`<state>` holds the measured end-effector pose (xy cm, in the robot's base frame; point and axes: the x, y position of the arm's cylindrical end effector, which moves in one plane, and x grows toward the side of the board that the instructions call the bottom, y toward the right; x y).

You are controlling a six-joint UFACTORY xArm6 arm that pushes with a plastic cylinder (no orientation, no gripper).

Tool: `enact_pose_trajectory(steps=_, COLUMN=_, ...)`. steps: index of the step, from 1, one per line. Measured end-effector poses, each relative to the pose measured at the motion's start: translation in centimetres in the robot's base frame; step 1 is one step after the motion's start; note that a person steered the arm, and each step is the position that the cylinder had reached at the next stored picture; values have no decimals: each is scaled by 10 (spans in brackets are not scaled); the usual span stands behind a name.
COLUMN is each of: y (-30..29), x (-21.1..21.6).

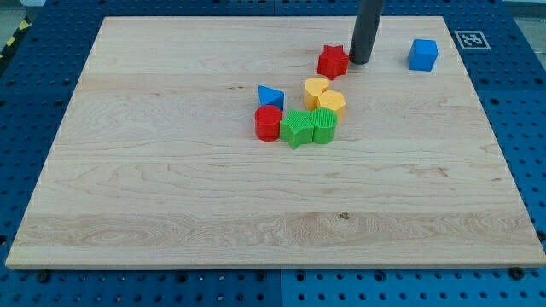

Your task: Place the red star into the triangle

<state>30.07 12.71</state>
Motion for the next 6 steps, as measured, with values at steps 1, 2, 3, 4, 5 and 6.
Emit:
enact_pose_trajectory(steps=1, y=-47, x=0)
enact_pose_trajectory(steps=2, y=-91, x=6)
enact_pose_trajectory(steps=3, y=-99, x=-9)
enact_pose_trajectory(steps=4, y=-99, x=-15)
enact_pose_trajectory(steps=5, y=-101, x=25)
enact_pose_trajectory(steps=6, y=-113, x=48)
